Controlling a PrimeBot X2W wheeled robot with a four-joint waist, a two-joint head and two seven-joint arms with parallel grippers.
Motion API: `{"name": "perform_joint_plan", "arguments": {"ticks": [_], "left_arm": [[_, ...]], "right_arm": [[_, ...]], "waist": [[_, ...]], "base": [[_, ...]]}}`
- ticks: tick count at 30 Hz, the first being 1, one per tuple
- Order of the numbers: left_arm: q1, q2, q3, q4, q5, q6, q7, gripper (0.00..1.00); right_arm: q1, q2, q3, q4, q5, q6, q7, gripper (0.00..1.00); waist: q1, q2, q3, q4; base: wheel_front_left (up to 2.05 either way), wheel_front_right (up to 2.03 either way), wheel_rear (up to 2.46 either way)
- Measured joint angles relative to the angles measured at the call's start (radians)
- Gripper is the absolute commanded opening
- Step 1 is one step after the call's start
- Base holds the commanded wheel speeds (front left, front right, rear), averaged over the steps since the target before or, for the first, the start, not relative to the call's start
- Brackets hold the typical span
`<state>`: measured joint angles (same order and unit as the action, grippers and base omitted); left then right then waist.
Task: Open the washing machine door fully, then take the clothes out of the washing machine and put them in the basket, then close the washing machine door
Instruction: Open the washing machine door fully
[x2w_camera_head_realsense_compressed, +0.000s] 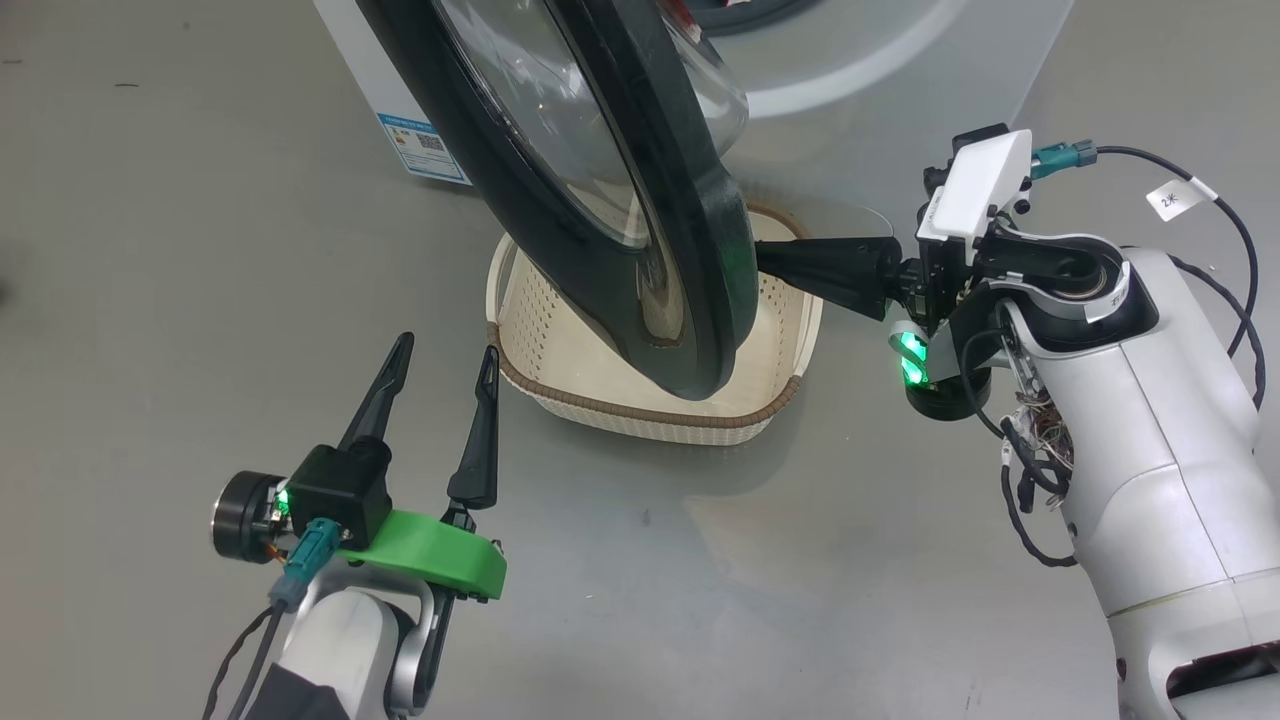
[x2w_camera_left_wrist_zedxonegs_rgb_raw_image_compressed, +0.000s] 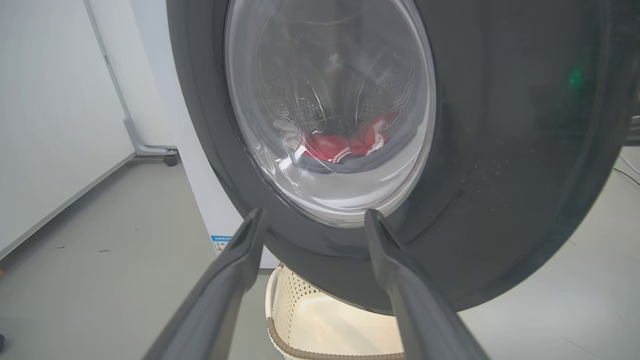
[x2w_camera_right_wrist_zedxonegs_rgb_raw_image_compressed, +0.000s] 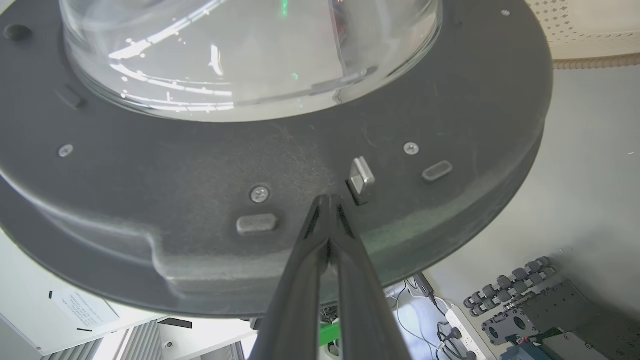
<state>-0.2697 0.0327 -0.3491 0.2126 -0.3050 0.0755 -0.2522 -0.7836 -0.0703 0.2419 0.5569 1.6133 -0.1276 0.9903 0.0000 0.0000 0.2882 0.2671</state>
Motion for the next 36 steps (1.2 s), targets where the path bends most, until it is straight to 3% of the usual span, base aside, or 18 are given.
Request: {"name": "perform_joint_plan", "arguments": {"ticks": [13,36], "left_arm": [[0.005,0.0,-0.007,-0.001,0.0,0.0,0.0,1.0],[0.009,0.0,-0.015,-0.002,0.0,0.0,0.0,1.0]], "right_arm": [[0.023,-0.001,0.075,-0.046,0.159,0.0,-0.019,0.0],[0.06,-0.001,0.258,-0.121,0.291,0.0,-0.095,0.0]], "waist": [[0.0,0.0,-0.002,0.019],[0.0,0.0,-0.001,0.032]], "base": [[0.0,0.0,0.0],[0.0,0.0,0.0]]}}
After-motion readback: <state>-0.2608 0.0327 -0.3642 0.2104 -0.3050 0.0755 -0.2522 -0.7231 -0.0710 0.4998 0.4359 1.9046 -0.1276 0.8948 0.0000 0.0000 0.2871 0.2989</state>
